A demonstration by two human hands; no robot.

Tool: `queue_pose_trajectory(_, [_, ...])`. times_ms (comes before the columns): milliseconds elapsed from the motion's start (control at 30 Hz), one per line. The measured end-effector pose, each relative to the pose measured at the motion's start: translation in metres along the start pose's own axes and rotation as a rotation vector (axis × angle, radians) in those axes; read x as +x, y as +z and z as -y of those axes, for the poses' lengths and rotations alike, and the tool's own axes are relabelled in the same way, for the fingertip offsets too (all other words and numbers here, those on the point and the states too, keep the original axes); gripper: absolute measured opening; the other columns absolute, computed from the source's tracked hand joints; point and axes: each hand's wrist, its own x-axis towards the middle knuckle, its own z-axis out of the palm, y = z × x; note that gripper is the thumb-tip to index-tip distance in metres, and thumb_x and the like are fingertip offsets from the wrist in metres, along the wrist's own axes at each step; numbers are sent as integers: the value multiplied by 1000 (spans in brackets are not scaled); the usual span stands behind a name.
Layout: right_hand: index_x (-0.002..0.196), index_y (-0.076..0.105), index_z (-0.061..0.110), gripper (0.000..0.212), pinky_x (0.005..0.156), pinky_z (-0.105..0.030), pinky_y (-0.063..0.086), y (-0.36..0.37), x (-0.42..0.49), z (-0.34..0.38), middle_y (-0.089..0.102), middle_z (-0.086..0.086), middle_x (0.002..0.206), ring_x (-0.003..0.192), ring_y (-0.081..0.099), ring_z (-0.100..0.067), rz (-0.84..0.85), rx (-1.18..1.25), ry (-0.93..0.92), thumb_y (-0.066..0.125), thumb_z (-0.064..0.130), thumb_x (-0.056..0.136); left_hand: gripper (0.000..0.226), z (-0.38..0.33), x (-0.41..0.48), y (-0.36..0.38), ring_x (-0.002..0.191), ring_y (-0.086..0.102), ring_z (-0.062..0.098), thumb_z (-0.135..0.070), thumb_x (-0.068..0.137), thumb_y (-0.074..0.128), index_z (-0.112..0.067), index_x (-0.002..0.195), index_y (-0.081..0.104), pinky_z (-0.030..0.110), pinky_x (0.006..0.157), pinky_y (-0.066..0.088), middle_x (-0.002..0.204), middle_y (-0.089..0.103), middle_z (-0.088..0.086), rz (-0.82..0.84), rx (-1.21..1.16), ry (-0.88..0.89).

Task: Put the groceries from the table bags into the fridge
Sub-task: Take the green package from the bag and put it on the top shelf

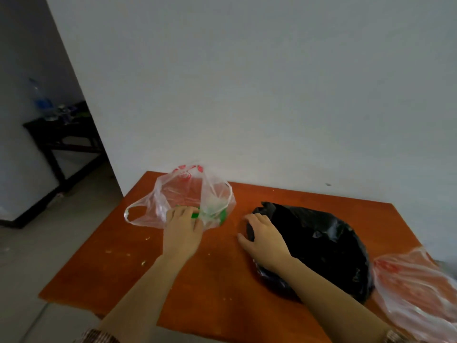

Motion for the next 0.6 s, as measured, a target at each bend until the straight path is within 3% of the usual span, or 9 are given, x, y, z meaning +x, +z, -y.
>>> queue_pose_trajectory(133, [126,52,21,40,96,-35,39,45,74,20,55,3,124,117,47,-20,-37,-46,18,54,38,90,44,78,70,7,146,14,32,-36,97,45,-22,139,45,52,117,5,153,33,9,74,247,27])
queue_pose_trajectory(267, [131,48,26,40,104,-36,21,79,143,45,46,9,135,130,34,-13,-22,-134,96,48,40,93,64,153,133,16,143,-16,32,-56,94,31,-33,151,13,50,110,-10,161,-2,8,236,342,155])
queue_pose_trajectory(333, [134,46,26,40,111,-39,12,96,176,57,42,9,140,136,27,-11,56,-185,80,43,38,96,70,182,157,28,138,-29,26,-59,93,35,-41,147,-5,46,109,-15,157,-22,2,368,298,195])
queue_pose_trajectory(467, [138,42,25,40,115,-49,2,141,225,75,40,6,146,140,25,-14,247,-300,31,35,33,99,81,218,181,57,142,-27,23,-53,91,44,-44,145,-16,41,112,-13,154,-29,-7,584,180,199])
queue_pose_trajectory(600, [140,40,21,46,115,-52,1,189,250,77,37,0,147,140,24,-18,458,-353,38,43,36,97,89,243,182,86,144,-22,23,-58,91,43,-30,149,-18,42,119,-6,152,-31,-9,783,99,129])
